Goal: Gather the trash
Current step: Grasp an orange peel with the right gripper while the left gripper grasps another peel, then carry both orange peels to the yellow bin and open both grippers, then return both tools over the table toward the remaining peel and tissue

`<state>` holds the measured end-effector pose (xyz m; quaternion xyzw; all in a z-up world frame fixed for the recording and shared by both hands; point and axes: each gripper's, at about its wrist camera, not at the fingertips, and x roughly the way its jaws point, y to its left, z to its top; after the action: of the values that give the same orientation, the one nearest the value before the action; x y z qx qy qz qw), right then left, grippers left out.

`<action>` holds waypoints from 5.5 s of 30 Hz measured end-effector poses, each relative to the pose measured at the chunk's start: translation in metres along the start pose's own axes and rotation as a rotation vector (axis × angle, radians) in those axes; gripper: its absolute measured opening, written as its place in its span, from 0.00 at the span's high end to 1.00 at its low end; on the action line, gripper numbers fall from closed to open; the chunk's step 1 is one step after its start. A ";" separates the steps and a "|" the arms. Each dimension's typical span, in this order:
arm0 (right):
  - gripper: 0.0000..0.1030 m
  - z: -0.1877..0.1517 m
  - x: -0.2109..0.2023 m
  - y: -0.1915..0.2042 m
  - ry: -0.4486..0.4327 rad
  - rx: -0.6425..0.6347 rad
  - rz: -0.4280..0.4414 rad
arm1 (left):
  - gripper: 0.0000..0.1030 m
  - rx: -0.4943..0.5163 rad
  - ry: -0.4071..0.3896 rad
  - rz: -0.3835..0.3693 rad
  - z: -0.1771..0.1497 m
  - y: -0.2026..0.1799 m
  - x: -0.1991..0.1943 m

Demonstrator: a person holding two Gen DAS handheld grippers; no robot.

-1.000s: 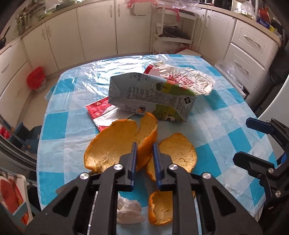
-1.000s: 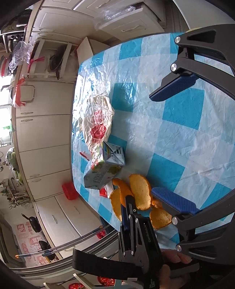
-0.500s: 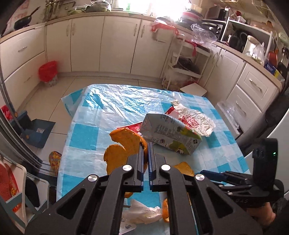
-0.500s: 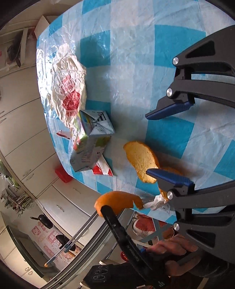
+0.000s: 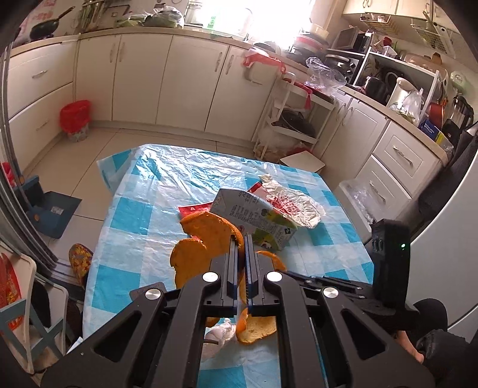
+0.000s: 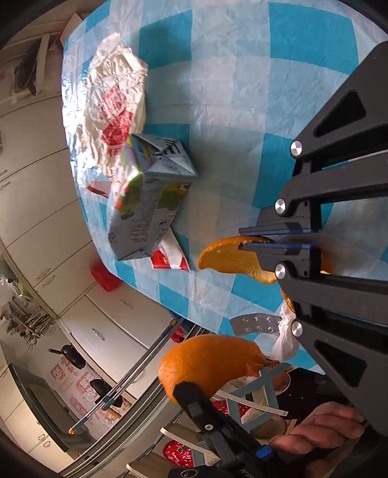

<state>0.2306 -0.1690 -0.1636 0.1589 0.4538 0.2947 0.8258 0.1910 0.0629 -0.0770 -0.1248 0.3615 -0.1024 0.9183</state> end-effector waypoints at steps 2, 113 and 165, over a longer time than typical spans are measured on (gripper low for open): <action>0.95 0.002 -0.017 -0.002 -0.051 -0.006 -0.015 | 0.96 -0.004 0.004 -0.008 -0.004 -0.004 -0.001; 0.19 -0.070 -0.294 -0.161 -0.667 0.288 -0.895 | 0.38 0.499 0.370 -0.224 -0.112 -0.373 0.127; 0.14 -0.038 -0.109 0.006 -0.272 -0.291 -0.530 | 0.21 -0.116 0.097 0.283 -0.110 -0.017 -0.034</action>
<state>0.1518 -0.2333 -0.1094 -0.0465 0.3180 0.1074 0.9408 0.0892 0.0395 -0.1280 -0.1204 0.4246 0.0435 0.8963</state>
